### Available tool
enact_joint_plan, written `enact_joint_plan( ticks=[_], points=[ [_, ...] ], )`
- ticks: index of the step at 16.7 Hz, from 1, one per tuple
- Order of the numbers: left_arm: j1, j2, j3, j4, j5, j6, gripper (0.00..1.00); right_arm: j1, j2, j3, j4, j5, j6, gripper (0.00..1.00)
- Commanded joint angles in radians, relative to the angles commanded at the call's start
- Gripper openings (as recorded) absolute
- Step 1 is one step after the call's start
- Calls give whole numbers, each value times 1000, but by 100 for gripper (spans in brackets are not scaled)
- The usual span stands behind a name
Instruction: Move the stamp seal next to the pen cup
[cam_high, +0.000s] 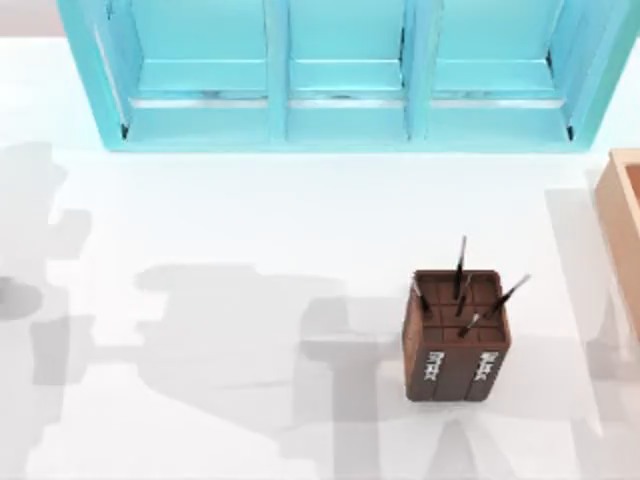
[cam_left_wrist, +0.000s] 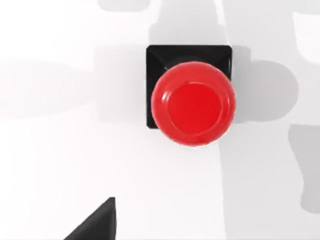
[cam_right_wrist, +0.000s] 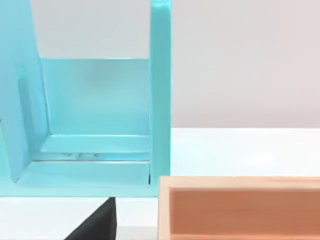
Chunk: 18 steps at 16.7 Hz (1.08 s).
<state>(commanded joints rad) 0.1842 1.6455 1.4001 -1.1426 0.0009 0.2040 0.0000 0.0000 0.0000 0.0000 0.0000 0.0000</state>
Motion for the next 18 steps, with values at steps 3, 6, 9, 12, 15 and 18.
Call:
enact_joint_plan(
  ticks=[3, 6, 9, 12, 15, 18],
  points=[
    [20, 162, 164, -117, 0, 23, 100, 0, 0, 0, 0, 0, 0, 100],
    [31, 256, 259, -178, 0, 36, 100, 0, 0, 0, 0, 0, 0, 100],
    [32, 268, 271, -186, 0, 38, 100, 0, 0, 0, 0, 0, 0, 100],
    [27, 265, 268, -184, 0, 37, 100, 0, 0, 0, 0, 0, 0, 100],
    [29, 274, 232, -145, 0, 35, 100, 0, 0, 0, 0, 0, 0, 100],
    [31, 297, 137, -23, 0, 37, 100, 0, 0, 0, 0, 0, 0, 100]
  ],
)
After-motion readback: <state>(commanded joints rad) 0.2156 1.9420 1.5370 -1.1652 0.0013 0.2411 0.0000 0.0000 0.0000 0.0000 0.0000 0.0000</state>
